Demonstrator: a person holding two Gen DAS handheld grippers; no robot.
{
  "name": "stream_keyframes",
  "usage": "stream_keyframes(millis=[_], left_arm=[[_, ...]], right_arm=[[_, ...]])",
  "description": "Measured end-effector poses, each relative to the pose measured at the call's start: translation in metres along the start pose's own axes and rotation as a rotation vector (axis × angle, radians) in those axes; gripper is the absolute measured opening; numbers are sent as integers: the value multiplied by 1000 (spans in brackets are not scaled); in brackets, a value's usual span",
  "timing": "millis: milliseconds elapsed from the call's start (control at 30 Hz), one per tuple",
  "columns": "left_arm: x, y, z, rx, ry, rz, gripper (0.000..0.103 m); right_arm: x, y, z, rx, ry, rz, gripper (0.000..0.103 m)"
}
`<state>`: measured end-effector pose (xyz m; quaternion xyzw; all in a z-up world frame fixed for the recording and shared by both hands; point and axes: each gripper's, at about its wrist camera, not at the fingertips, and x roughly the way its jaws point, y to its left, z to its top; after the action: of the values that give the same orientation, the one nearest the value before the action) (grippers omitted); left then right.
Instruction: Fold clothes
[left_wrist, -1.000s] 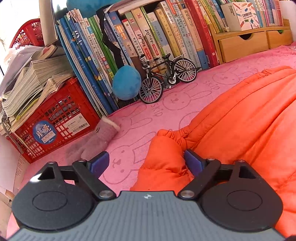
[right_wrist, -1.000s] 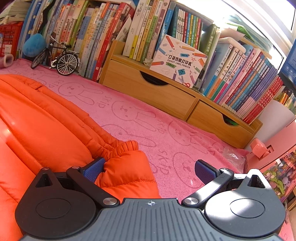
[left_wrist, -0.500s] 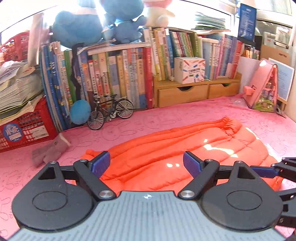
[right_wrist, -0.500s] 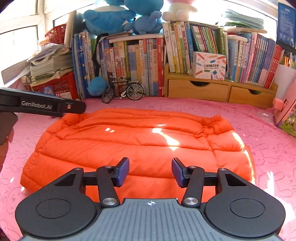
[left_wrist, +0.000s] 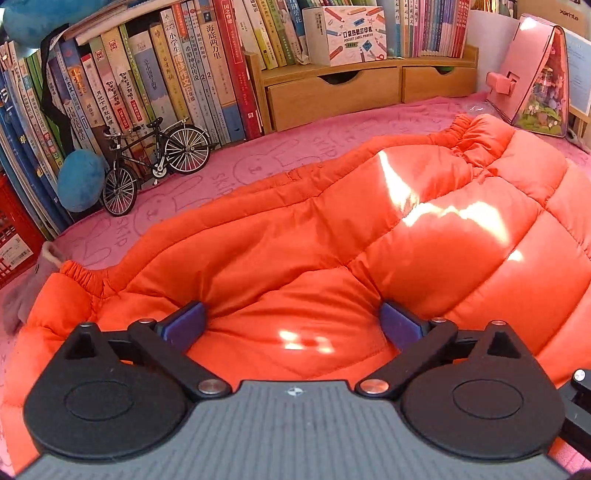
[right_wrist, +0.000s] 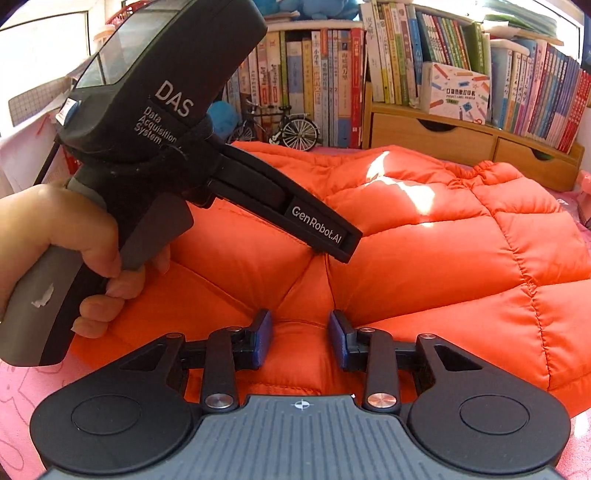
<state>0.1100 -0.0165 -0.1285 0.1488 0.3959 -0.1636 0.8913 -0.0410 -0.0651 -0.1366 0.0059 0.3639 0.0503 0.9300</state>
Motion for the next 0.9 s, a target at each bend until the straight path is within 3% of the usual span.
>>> stream_keyframes(millis=[300,733,833,900], left_arm=[[51,27,38,-81,51,133,103],[62,38,41,-119,60,65,103],[64,42,40,-123,61,38,103],[65,46,39,-135,66,17,103]], right_arm=[[-2,2,-8,0,-8,5,36],[-18,10,-21,-49,39,9,36],[-30,8,-7,-24,109,21,36],[-37,3,9,30,86,12,32]])
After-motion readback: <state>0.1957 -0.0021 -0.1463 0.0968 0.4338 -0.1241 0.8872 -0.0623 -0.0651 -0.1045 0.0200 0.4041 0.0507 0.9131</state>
